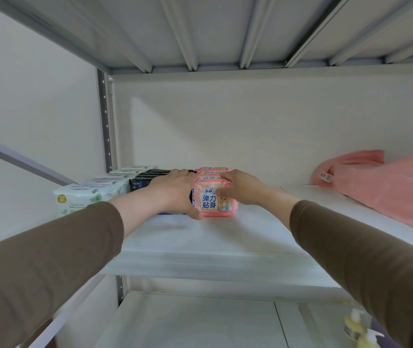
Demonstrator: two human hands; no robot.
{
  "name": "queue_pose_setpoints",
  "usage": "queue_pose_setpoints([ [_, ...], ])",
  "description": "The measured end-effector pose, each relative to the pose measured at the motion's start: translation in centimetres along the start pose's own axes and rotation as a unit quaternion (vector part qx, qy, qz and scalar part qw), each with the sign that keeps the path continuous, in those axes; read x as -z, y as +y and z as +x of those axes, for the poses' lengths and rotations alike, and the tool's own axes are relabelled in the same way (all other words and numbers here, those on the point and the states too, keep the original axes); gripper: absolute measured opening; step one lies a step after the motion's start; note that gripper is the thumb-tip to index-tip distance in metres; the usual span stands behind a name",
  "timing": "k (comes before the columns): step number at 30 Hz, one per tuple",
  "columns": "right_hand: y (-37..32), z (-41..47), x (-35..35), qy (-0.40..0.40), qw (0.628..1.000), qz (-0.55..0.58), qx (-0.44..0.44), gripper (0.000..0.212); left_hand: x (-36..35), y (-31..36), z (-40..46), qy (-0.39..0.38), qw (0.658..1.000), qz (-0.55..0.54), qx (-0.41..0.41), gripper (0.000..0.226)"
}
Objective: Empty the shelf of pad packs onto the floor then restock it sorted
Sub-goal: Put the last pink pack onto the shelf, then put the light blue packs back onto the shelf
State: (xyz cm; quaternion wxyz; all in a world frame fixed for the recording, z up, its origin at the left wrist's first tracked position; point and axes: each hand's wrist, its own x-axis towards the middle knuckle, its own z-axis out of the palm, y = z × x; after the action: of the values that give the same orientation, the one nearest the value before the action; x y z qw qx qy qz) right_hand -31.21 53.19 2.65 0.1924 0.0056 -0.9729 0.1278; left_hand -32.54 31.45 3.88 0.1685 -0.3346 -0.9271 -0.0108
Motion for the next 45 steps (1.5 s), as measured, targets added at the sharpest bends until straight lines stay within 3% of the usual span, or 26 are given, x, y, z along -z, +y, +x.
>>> queue_pose_setpoints([
  [2,0.0,-0.1,-0.3,0.009,1.000,-0.004,-0.004,0.041,-0.4,0.1,0.0,-0.003,1.000,0.000,-0.001,0.090],
  [6,0.3,-1.1,-0.4,0.029,0.999,-0.031,-0.013,0.077,-0.9,0.4,-0.4,-0.002,1.000,-0.008,-0.001,0.091],
  [9,0.2,-2.9,0.0,0.057,0.997,-0.045,-0.002,0.085,-0.8,0.6,-1.4,0.018,1.000,-0.022,0.002,0.097],
  [20,-2.8,-12.1,0.0,0.113,0.990,-0.075,0.040,0.072,-0.3,1.9,-8.4,0.077,0.996,-0.037,-0.023,0.098],
  [31,-9.6,-22.3,-4.1,0.191,0.975,-0.084,0.078,0.058,-3.3,1.1,-20.4,0.145,0.980,-0.051,-0.123,0.089],
  [38,-14.2,-30.1,-11.4,0.126,0.987,-0.088,0.046,0.062,-9.2,-0.9,-29.0,0.102,0.980,-0.081,-0.148,0.090],
  [45,-14.0,-38.6,-20.2,0.027,0.996,-0.079,0.010,0.068,-19.0,-0.1,-36.5,-0.003,0.981,-0.125,-0.150,0.092],
])
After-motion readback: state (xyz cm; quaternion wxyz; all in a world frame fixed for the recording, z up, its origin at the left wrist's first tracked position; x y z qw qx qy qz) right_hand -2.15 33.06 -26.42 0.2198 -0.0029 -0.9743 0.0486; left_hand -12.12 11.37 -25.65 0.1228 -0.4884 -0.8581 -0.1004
